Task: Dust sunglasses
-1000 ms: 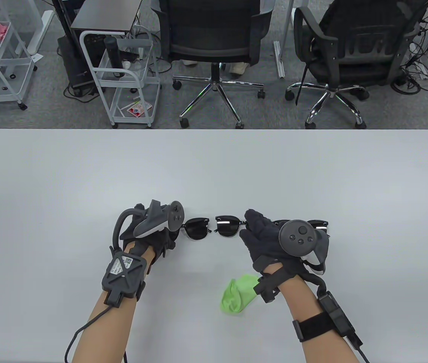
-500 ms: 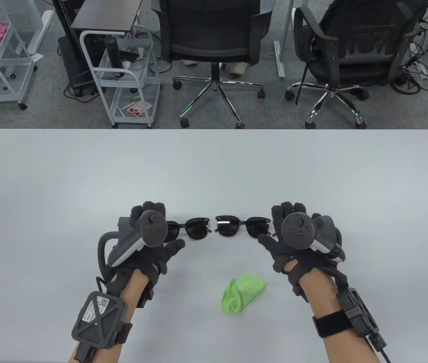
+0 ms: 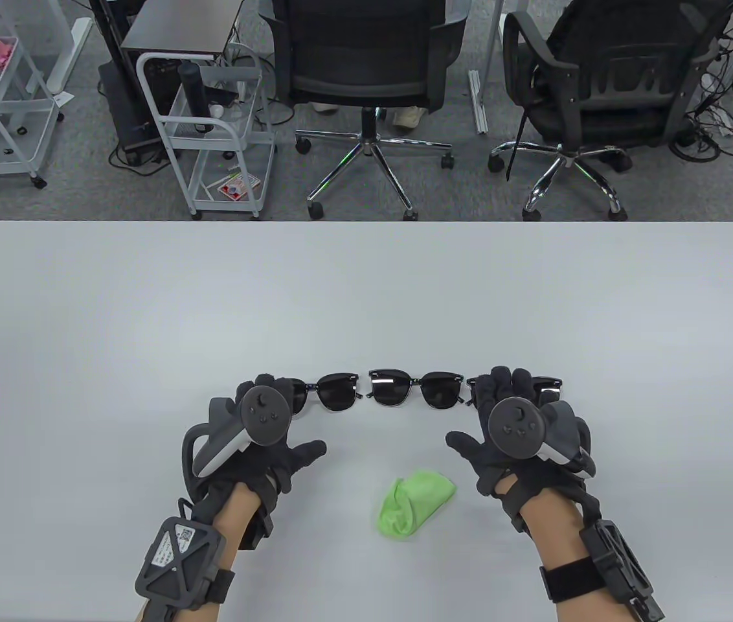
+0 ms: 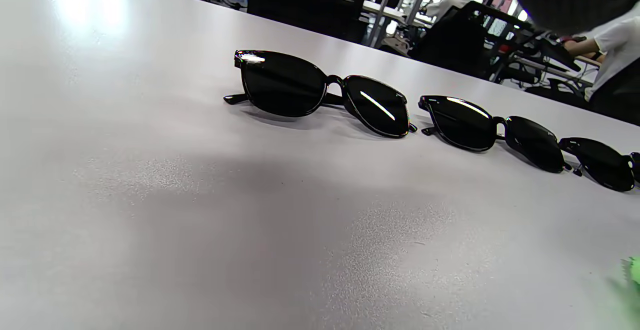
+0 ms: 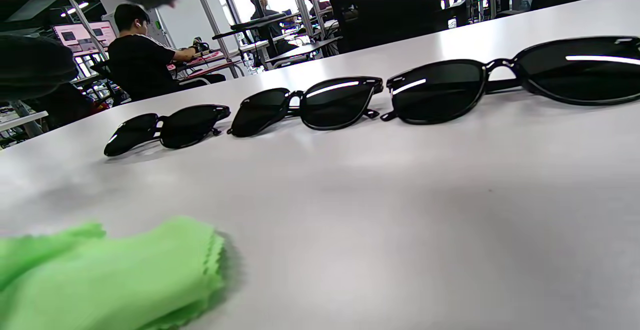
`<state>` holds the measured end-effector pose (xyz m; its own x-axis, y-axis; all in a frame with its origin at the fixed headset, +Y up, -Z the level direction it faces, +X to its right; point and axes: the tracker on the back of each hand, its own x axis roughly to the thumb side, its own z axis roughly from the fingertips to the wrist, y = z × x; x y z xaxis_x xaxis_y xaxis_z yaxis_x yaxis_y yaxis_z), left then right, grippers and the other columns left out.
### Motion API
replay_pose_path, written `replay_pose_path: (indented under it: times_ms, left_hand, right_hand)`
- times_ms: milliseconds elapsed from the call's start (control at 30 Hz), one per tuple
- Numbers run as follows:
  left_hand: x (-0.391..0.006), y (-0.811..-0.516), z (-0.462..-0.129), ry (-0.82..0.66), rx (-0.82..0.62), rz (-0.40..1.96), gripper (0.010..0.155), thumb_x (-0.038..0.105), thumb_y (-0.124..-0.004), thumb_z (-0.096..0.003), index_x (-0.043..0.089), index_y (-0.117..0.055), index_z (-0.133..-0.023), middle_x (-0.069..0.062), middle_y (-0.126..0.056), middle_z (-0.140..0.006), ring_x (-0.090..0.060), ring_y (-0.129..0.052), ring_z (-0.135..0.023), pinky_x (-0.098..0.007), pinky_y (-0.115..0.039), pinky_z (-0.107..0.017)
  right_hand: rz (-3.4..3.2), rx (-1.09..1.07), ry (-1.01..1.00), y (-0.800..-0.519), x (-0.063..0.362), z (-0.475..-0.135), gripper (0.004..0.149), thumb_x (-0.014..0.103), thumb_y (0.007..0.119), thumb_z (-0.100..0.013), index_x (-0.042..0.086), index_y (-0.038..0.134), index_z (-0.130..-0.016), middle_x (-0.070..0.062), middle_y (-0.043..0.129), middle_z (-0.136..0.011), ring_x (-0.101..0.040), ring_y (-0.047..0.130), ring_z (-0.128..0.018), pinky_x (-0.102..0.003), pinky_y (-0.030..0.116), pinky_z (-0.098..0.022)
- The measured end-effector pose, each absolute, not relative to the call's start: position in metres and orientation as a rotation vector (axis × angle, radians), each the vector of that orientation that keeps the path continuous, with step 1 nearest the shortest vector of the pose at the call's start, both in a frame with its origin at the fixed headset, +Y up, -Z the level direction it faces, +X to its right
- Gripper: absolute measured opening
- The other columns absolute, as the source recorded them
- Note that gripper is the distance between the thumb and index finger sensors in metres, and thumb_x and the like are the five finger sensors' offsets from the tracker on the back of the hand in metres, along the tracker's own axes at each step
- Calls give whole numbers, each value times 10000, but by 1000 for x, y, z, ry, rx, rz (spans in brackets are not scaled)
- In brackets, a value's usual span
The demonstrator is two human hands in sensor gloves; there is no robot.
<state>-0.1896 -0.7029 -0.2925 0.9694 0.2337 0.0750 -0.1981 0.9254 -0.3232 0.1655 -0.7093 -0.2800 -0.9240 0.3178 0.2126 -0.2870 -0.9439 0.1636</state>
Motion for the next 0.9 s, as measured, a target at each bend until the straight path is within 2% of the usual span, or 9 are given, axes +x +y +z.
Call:
replay_pose_path:
  times_ms: [900]
  left_hand:
    - [-193, -705, -290, -111, -318, 230, 1031, 750, -692, -305, 254, -246, -1091, -51, -207, -1168, -377, -267, -1094, -626, -341, -744]
  right_hand:
    - [2763, 327, 266, -718, 164, -278, 894, 621, 653, -493, 11, 333, -1064, -269, 253, -1110, -546, 207, -965, -729, 200, -567]
